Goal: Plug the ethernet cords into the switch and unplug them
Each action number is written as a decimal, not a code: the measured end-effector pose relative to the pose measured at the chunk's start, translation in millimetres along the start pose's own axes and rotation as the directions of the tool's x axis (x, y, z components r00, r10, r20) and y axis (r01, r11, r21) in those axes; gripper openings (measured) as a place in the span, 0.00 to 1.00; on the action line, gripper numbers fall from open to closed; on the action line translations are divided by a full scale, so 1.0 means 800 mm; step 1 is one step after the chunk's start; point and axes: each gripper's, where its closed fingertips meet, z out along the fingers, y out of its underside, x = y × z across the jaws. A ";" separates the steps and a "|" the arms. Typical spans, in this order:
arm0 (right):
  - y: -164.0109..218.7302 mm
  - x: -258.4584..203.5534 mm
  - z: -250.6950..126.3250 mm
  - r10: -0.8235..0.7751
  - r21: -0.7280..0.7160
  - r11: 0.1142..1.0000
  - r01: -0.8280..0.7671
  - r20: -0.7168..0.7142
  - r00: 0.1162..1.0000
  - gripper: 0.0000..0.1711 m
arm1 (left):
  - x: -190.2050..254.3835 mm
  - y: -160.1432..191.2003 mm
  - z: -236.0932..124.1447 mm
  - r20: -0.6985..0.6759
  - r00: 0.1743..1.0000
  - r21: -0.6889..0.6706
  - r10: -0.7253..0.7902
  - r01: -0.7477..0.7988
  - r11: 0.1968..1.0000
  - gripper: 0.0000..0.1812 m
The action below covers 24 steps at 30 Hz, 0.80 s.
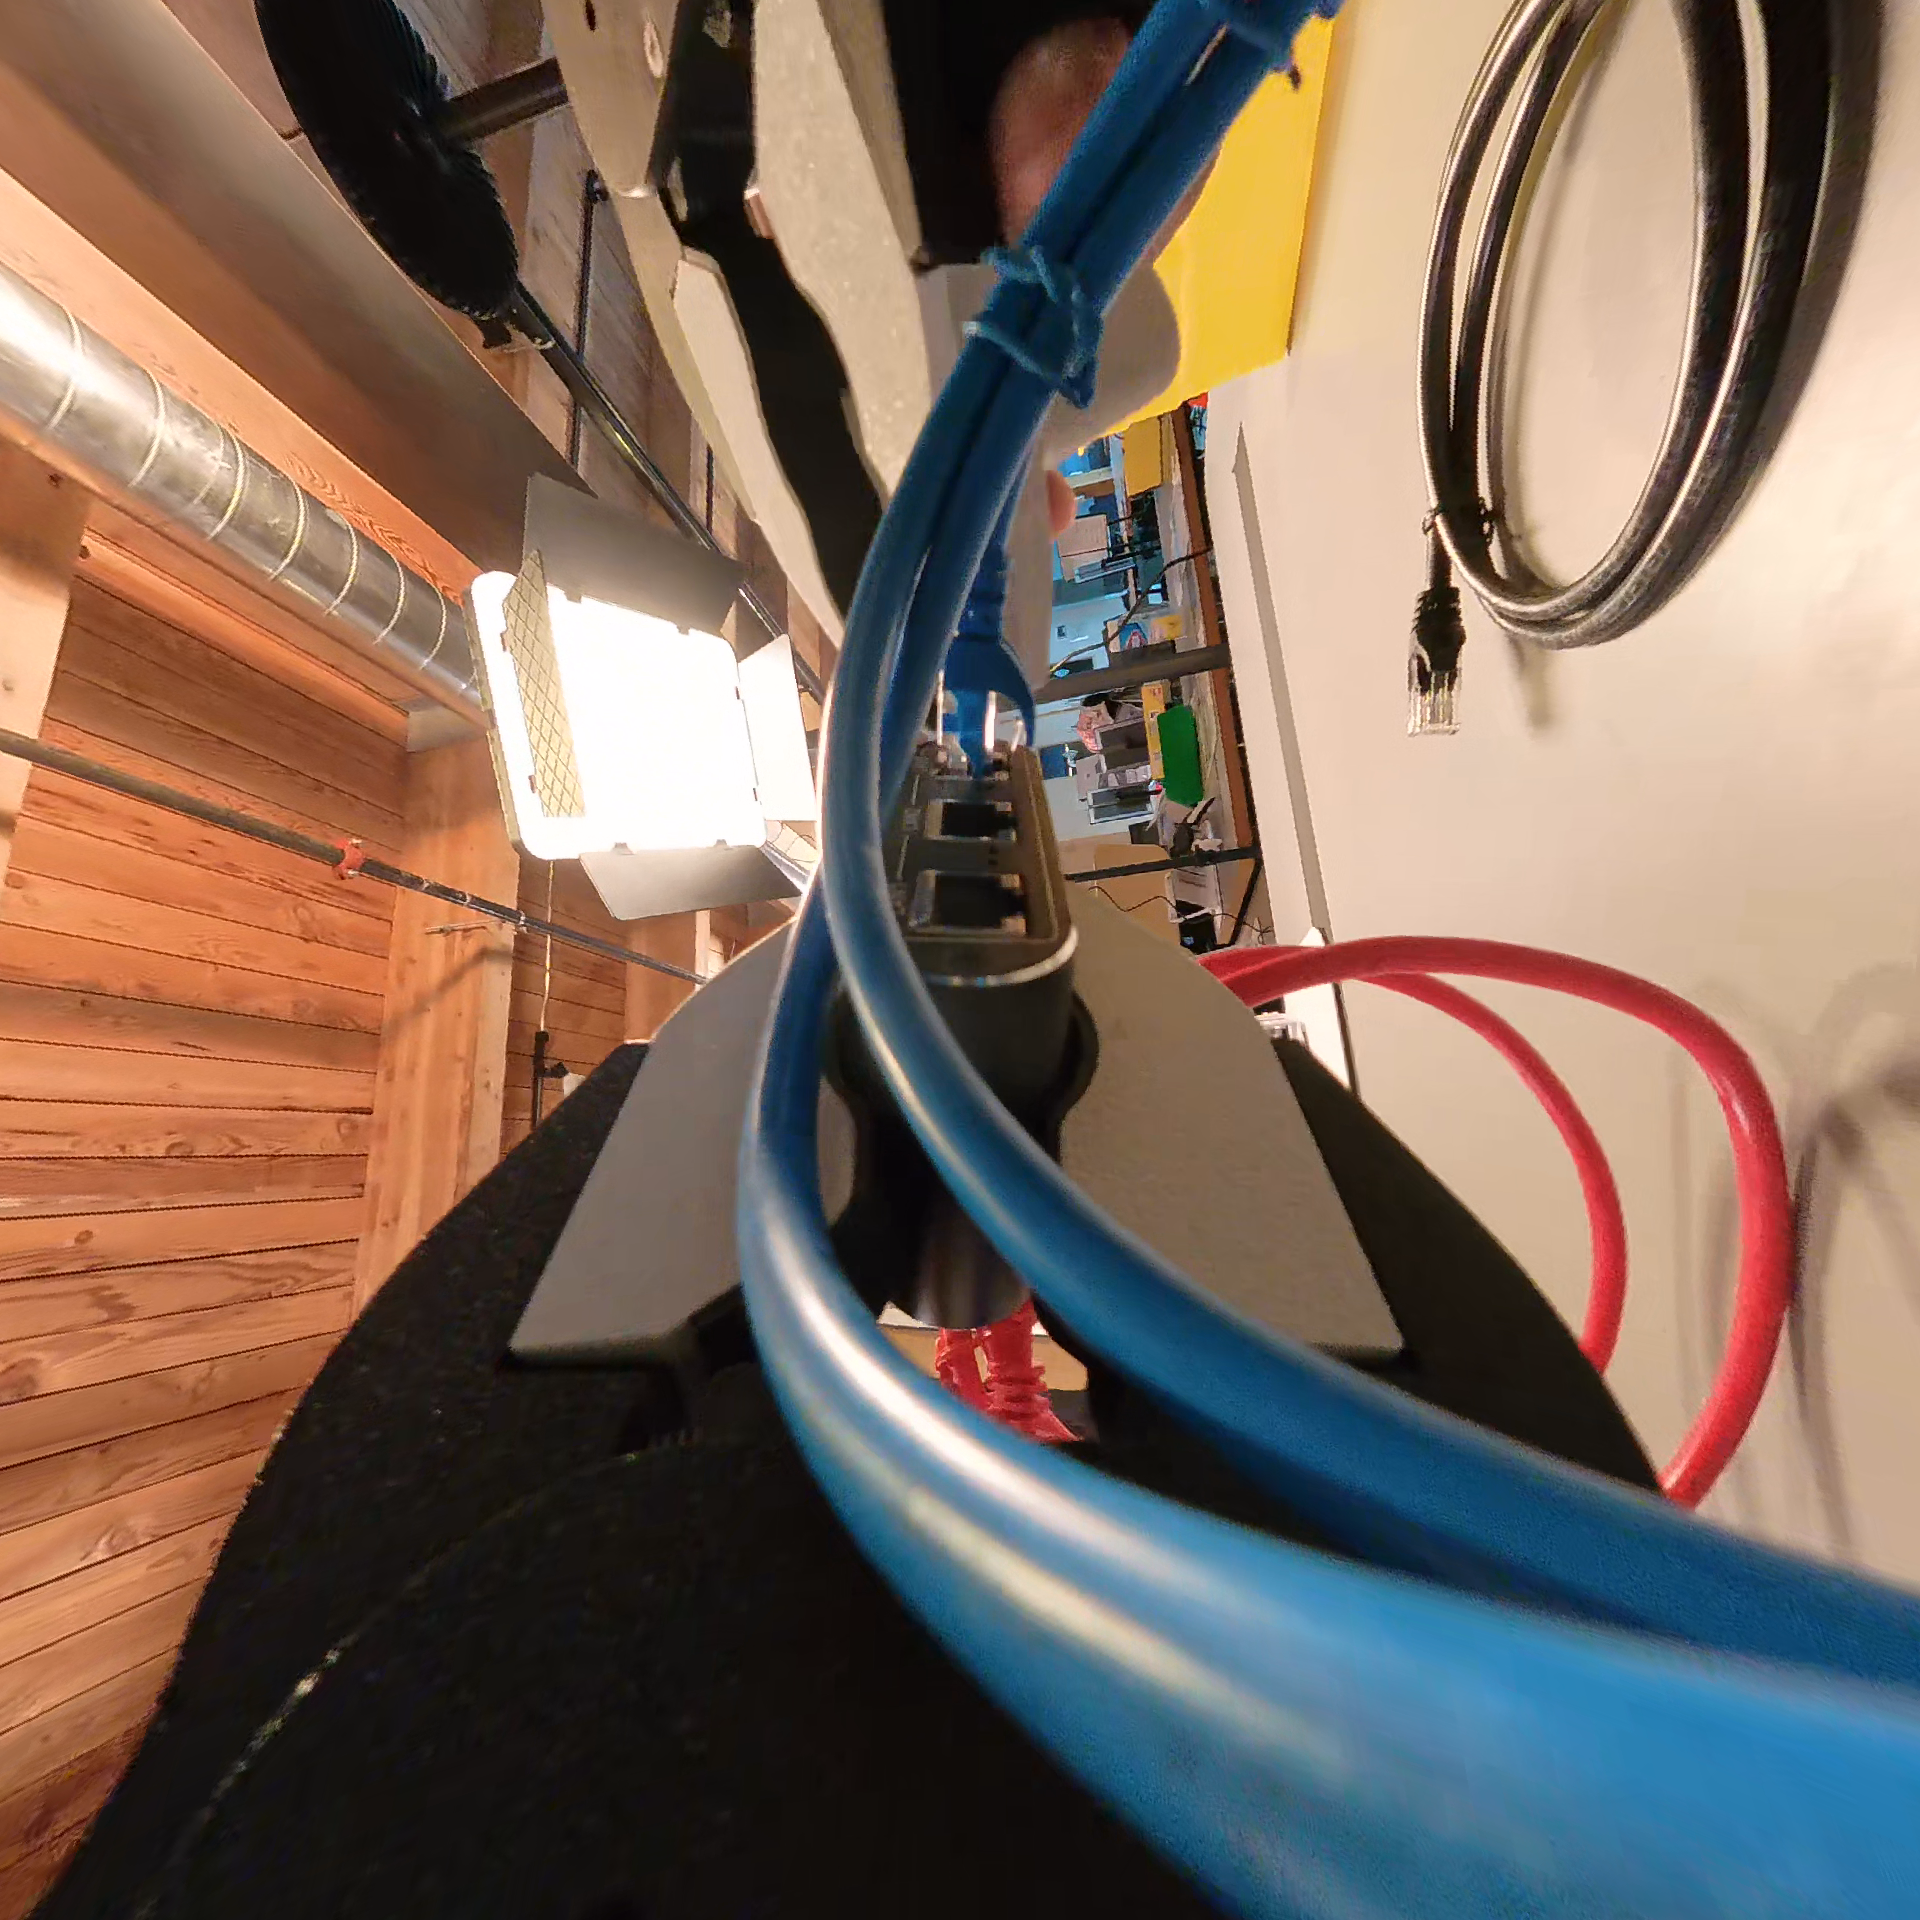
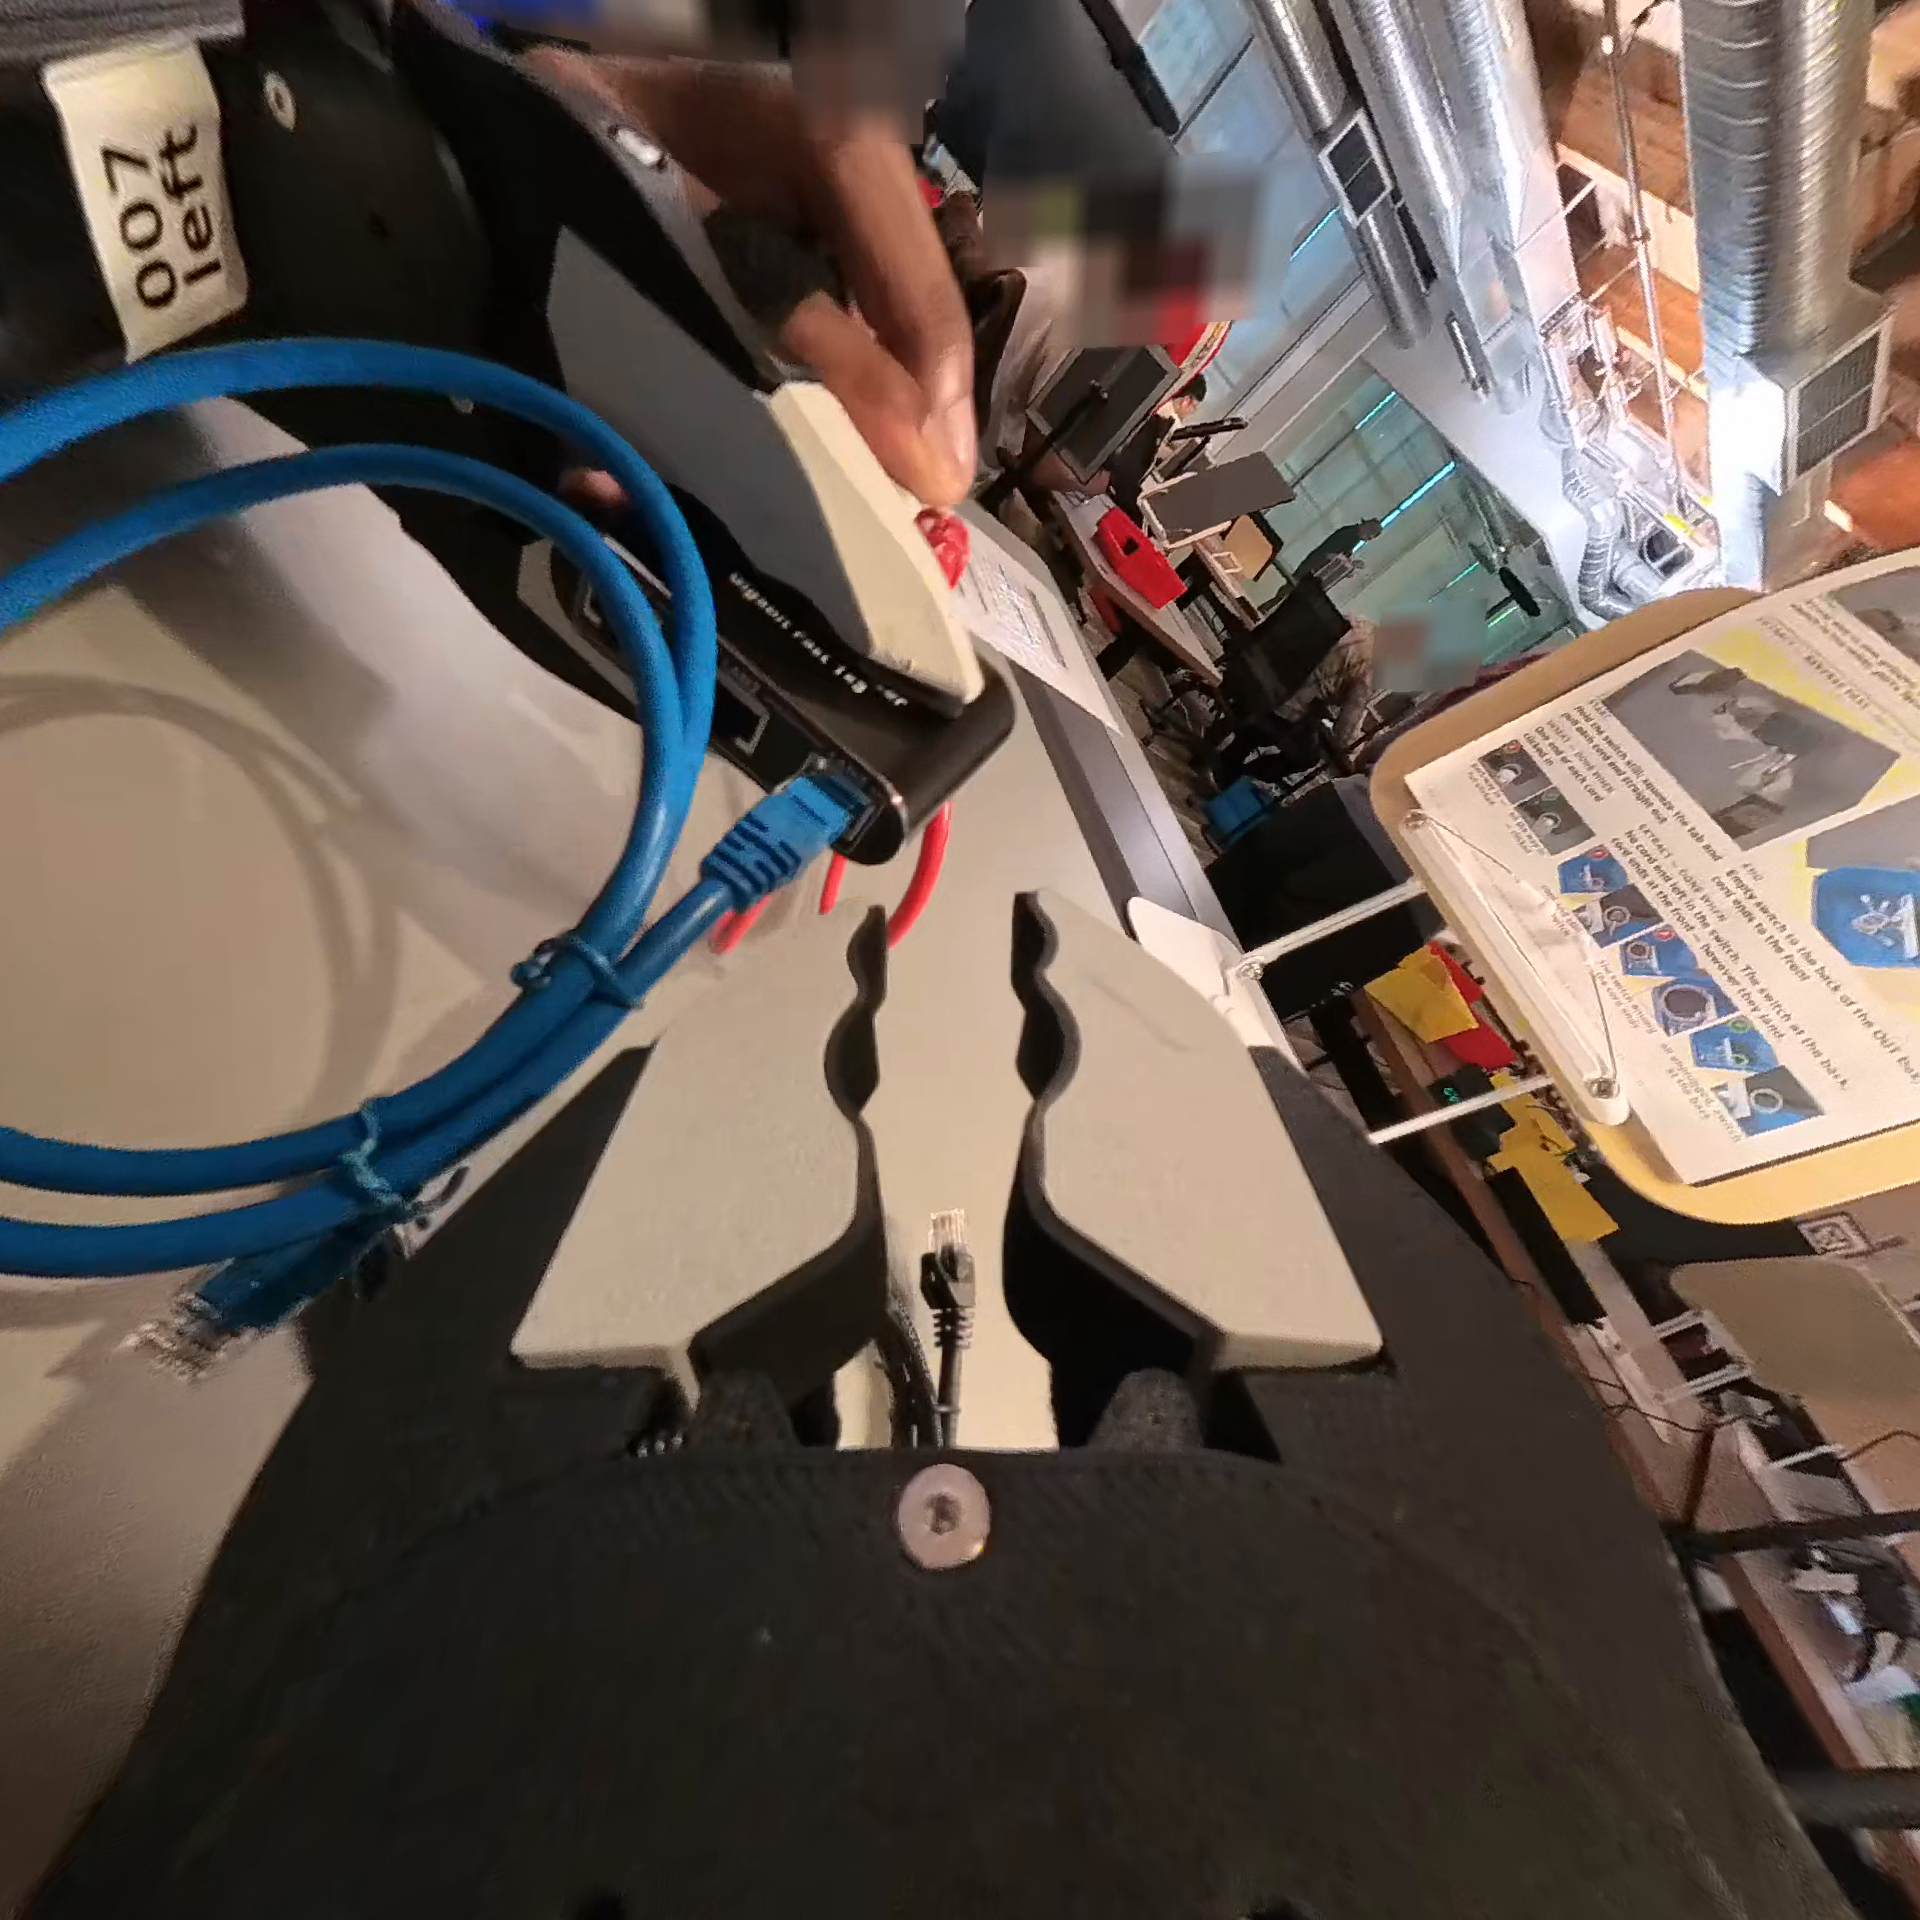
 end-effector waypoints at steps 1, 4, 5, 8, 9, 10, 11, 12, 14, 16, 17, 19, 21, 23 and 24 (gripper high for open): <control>0.001 -0.003 0.001 -0.015 -0.007 1.000 0.015 0.007 1.000 0.14 | 0.000 -0.001 0.000 0.003 1.000 0.001 0.006 -0.006 1.000 0.15; 0.001 -0.008 0.003 -0.052 -0.013 0.999 0.052 0.011 0.999 0.14 | -0.001 -0.002 0.000 0.000 1.000 0.006 -0.005 0.005 1.000 0.16; 0.002 -0.009 0.004 -0.073 -0.016 0.997 0.073 0.007 0.997 0.14 | -0.001 -0.002 0.000 -0.004 1.000 0.007 -0.024 0.024 1.000 0.16; 0.007 -0.007 0.004 -0.132 -0.049 0.990 0.131 -0.019 0.991 0.14 | -0.005 0.001 -0.001 0.010 0.999 0.004 -0.034 0.034 0.999 0.15; 0.007 -0.005 0.004 -0.142 -0.054 0.989 0.140 -0.030 0.989 0.14 | -0.004 0.001 -0.001 0.007 0.999 0.001 -0.032 0.032 0.999 0.15; 0.007 -0.003 0.004 -0.150 -0.056 0.987 0.148 -0.040 0.988 0.14 | -0.003 0.002 -0.001 0.004 0.999 -0.001 -0.032 0.032 0.999 0.15; 0.007 -0.002 0.003 -0.159 -0.061 0.986 0.156 -0.048 0.986 0.14 | -0.002 0.002 -0.001 -0.001 1.000 -0.003 -0.031 0.031 1.000 0.15; 0.008 0.000 0.003 -0.171 -0.067 0.984 0.167 -0.056 0.984 0.14 | 0.000 0.003 0.000 -0.010 0.999 -0.007 -0.036 0.036 0.999 0.16; 0.010 0.003 0.002 -0.205 -0.089 0.976 0.198 -0.074 0.976 0.14 | 0.005 0.006 0.002 -0.031 0.997 -0.017 -0.068 0.067 0.998 0.16; 0.013 0.006 0.001 -0.247 -0.117 0.965 0.236 -0.090 0.965 0.14 | 0.006 0.011 0.003 -0.048 0.990 -0.030 -0.132 0.131 0.991 0.15; 0.014 0.009 0.000 -0.262 -0.128 0.960 0.248 -0.101 0.960 0.14 | 0.004 0.014 0.003 -0.043 0.988 -0.036 -0.151 0.150 0.988 0.15; 0.014 0.012 0.000 -0.260 -0.135 0.960 0.245 -0.113 0.959 0.14 | 0.001 0.017 0.001 -0.035 0.988 -0.043 -0.153 0.152 0.988 0.15; 0.013 0.013 -0.001 -0.261 -0.129 0.961 0.245 -0.122 0.958 0.14 | 0.000 0.017 0.001 -0.035 0.986 -0.040 -0.161 0.159 0.986 0.15; 0.012 0.013 0.000 -0.266 -0.127 0.960 0.250 -0.127 0.956 0.14 | -0.001 0.015 0.001 -0.035 0.977 -0.031 -0.211 0.210 0.977 0.15; 0.012 0.013 0.000 -0.265 -0.127 0.960 0.250 -0.129 0.955 0.14 | -0.004 0.015 0.002 -0.029 0.964 -0.028 -0.265 0.265 0.964 0.16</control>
